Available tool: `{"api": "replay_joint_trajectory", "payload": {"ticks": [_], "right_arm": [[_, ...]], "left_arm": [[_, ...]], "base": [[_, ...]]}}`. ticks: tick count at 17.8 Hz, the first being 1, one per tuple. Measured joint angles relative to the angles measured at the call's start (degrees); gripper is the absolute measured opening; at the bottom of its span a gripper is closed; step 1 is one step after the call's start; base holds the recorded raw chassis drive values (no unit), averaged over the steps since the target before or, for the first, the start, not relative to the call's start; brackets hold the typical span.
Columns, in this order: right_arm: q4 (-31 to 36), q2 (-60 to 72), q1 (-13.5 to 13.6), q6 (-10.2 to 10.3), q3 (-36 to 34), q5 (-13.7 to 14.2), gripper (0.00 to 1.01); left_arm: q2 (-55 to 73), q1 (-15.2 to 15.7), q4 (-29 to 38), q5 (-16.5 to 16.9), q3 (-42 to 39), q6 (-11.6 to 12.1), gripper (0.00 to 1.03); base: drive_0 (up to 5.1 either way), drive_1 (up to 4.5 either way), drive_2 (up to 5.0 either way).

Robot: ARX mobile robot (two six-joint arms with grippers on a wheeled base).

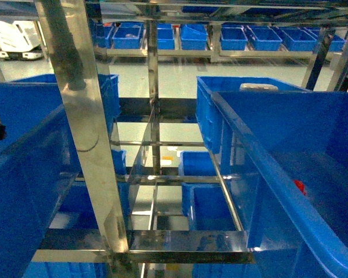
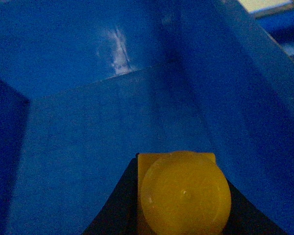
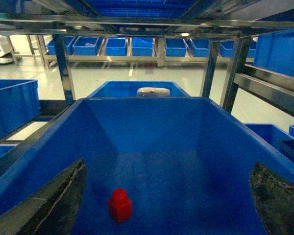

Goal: Sort and place red and yellow blocks in left bins

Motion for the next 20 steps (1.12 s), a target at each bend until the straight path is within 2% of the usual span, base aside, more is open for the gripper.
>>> {"api": "replay_joint_trajectory", "payload": {"ticks": [3, 4, 5, 6, 8, 10, 11, 14, 20], "right_arm": [[0.0, 0.0, 0.0, 0.0, 0.0, -0.02, 0.98], [0.0, 0.0, 0.0, 0.0, 0.0, 0.0, 0.98], [0.0, 0.0, 0.0, 0.0, 0.0, 0.0, 0.98], [0.0, 0.0, 0.0, 0.0, 0.0, -0.02, 0.98], [0.0, 0.0, 0.0, 0.0, 0.0, 0.0, 0.98], [0.02, 0.0, 0.0, 0.02, 0.0, 0.0, 0.98], [0.0, 0.0, 0.0, 0.0, 0.0, -0.02, 0.98], [0.02, 0.0, 0.0, 0.0, 0.0, -0.02, 0.98], [0.02, 0.0, 0.0, 0.0, 0.0, -0.02, 0.98]], "left_arm": [[4.0, -0.76, 0.52, -1.79, 1.38, -0.15, 0.26], [5.11, -0.24, 2.69, -1.75, 1.05, -0.48, 0.26], [6.32, 0.94, 5.35, -2.08, 0.31, -2.45, 0.26], [6.47, 1.97, 6.25, -1.99, -0.17, -3.13, 0.26], [7.5, 4.33, 5.42, -4.52, -1.46, 0.44, 0.26], [10.69, 8.96, 4.5, -4.24, -3.89, 3.48, 0.26], [10.8, 10.21, 4.55, -4.13, -3.89, 4.13, 0.26], [10.78, 11.76, 5.84, -3.76, -3.28, 4.9, 0.26], [11.5, 11.13, 5.49, -3.63, -2.6, 5.6, 0.26]], "base": [[0.0, 0.0, 0.0], [0.0, 0.0, 0.0], [0.0, 0.0, 0.0], [0.0, 0.0, 0.0], [0.0, 0.0, 0.0], [0.0, 0.0, 0.0], [0.0, 0.0, 0.0], [0.0, 0.0, 0.0], [0.0, 0.0, 0.0]]}}
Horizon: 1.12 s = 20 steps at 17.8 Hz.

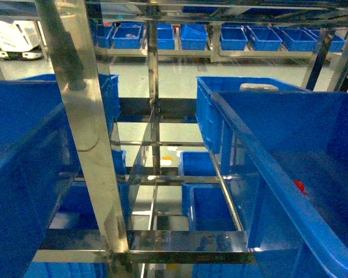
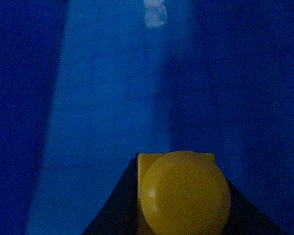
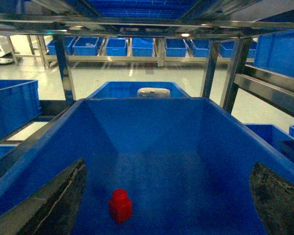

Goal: Sort and place red and yellow blocks in left bins

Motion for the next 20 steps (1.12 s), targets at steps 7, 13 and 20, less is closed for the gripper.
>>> {"api": "replay_joint_trajectory", "payload": {"ticks": [7, 13, 20], "right_arm": [[0.0, 0.0, 0.0, 0.02, 0.0, 0.02, 0.98], [-0.02, 0.0, 0.0, 0.0, 0.0, 0.02, 0.98], [0.0, 0.0, 0.0, 0.0, 0.0, 0.02, 0.98]], "left_arm": [[0.63, -3.56, 1.95, 0.13, 3.23, -1.62, 0.71], [-7.45, -3.67, -4.66, 5.79, 3.72, -7.08, 0.98], [-20.68, -2.23, -13.9, 14.84, 0.44, -12.59, 0.98]], "base": [[0.0, 0.0, 0.0], [0.0, 0.0, 0.0], [0.0, 0.0, 0.0]]}}
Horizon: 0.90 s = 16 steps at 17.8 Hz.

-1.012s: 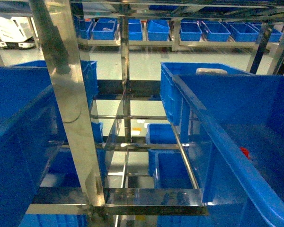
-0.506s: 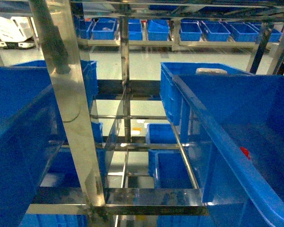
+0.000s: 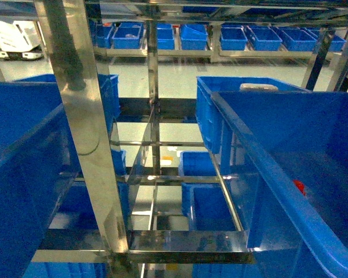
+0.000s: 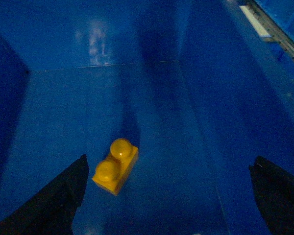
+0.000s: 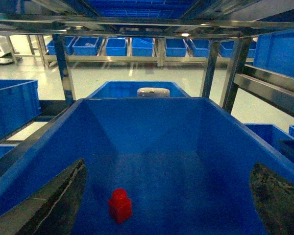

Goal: Sort and place red and yellow blocks in left bins

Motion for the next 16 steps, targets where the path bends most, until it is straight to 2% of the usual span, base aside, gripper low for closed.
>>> {"api": "replay_joint_trajectory", "payload": {"ticks": [5, 8, 11, 13, 14, 15, 16], "right_arm": [[0.0, 0.0, 0.0, 0.0, 0.0, 0.0, 0.98], [-0.02, 0.0, 0.0, 0.0, 0.0, 0.0, 0.98], [0.0, 0.0, 0.0, 0.0, 0.0, 0.0, 0.98], [-0.02, 0.0, 0.0, 0.0, 0.0, 0.0, 0.98], [0.0, 0.0, 0.0, 0.0, 0.0, 0.0, 0.98], [-0.02, 0.0, 0.0, 0.0, 0.0, 0.0, 0.98], [-0.02, 0.0, 0.0, 0.0, 0.0, 0.0, 0.98]], "left_arm": [[-8.57, 1.2, -1.38, 2.21, -4.76, -0.55, 0.98], [-18.21, 4.28, -7.78, 6.95, -8.24, -0.07, 0.98], [-28.63, 6.67, -16.9, 13.38, -10.64, 4.0, 0.98], [-32.24, 6.69, -18.67, 15.63, -11.32, 5.57, 0.98], [-32.83, 5.81, -16.22, 15.37, -12.22, 5.95, 0.98], [-32.83, 4.42, -15.12, 13.22, -12.48, 5.97, 0.98], [-32.83, 3.89, -15.1, 13.27, -12.46, 5.97, 0.98]], "base": [[0.0, 0.0, 0.0], [0.0, 0.0, 0.0], [0.0, 0.0, 0.0], [0.0, 0.0, 0.0], [0.0, 0.0, 0.0], [0.0, 0.0, 0.0], [0.0, 0.0, 0.0]]}}
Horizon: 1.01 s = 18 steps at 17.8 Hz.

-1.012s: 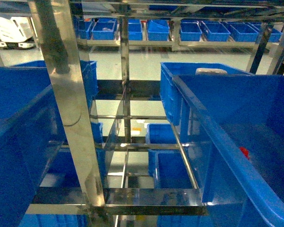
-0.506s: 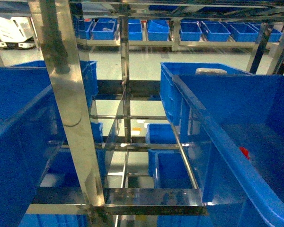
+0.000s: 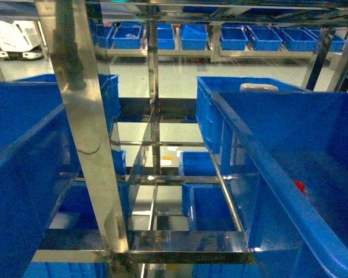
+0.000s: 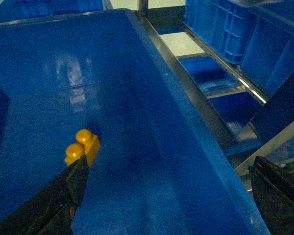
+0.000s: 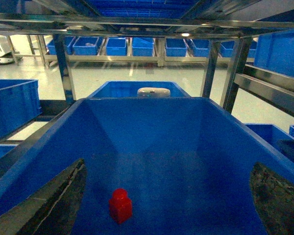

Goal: Sort and place red and yellow blocks in left bins

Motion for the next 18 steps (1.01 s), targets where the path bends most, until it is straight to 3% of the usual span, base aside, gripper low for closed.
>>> {"api": "replay_joint_trajectory", "payload": {"ticks": [3, 4, 5, 6, 7, 9, 13, 15, 16, 17, 18], "right_arm": [[0.0, 0.0, 0.0, 0.0, 0.0, 0.0, 0.98], [0.0, 0.0, 0.0, 0.02, 0.0, 0.0, 0.98], [0.02, 0.0, 0.0, 0.0, 0.0, -0.02, 0.98], [-0.07, 0.0, 0.0, 0.02, 0.0, 0.0, 0.98], [0.04, -0.02, 0.0, 0.0, 0.0, -0.02, 0.98], [-0.02, 0.0, 0.0, 0.0, 0.0, 0.0, 0.98], [0.0, 0.0, 0.0, 0.02, 0.0, -0.04, 0.98], [0.0, 0.0, 0.0, 0.0, 0.0, -0.02, 0.98], [0.0, 0.0, 0.0, 0.02, 0.0, -0.02, 0.98], [2.12, -0.07, 0.0, 0.02, -1.01, 0.0, 0.87], [1.62, -0.74, 0.0, 0.02, -2.73, 0.0, 0.74]], "left_arm": [[-0.02, 0.02, 0.02, -0.17, -0.02, 0.02, 0.98], [-0.31, -0.61, 9.27, -2.38, -2.75, -1.55, 0.94], [-2.82, -2.56, 22.84, -8.41, -9.03, -5.46, 0.83], [-5.6, -4.61, 32.06, -11.74, -15.17, -9.84, 0.72], [-7.91, -6.78, 39.34, -14.56, -19.26, -12.79, 0.58], [-12.22, -9.38, 40.24, -17.33, -21.2, -14.58, 0.36], [-14.84, -11.06, 39.01, -19.06, -23.61, -15.15, 0.2], [-18.34, -13.14, 37.16, -21.11, -25.81, -15.67, 0.02], [-20.55, -14.05, 36.3, -21.99, -26.53, -15.74, 0.02], [-22.29, -14.8, 35.34, -22.84, -27.23, -15.74, 0.02], [-24.41, -18.75, 33.79, -27.36, -28.0, -15.8, 0.02]], "base": [[0.0, 0.0, 0.0], [0.0, 0.0, 0.0], [0.0, 0.0, 0.0], [0.0, 0.0, 0.0], [0.0, 0.0, 0.0], [0.0, 0.0, 0.0], [0.0, 0.0, 0.0], [0.0, 0.0, 0.0], [0.0, 0.0, 0.0], [0.0, 0.0, 0.0], [0.0, 0.0, 0.0]]}}
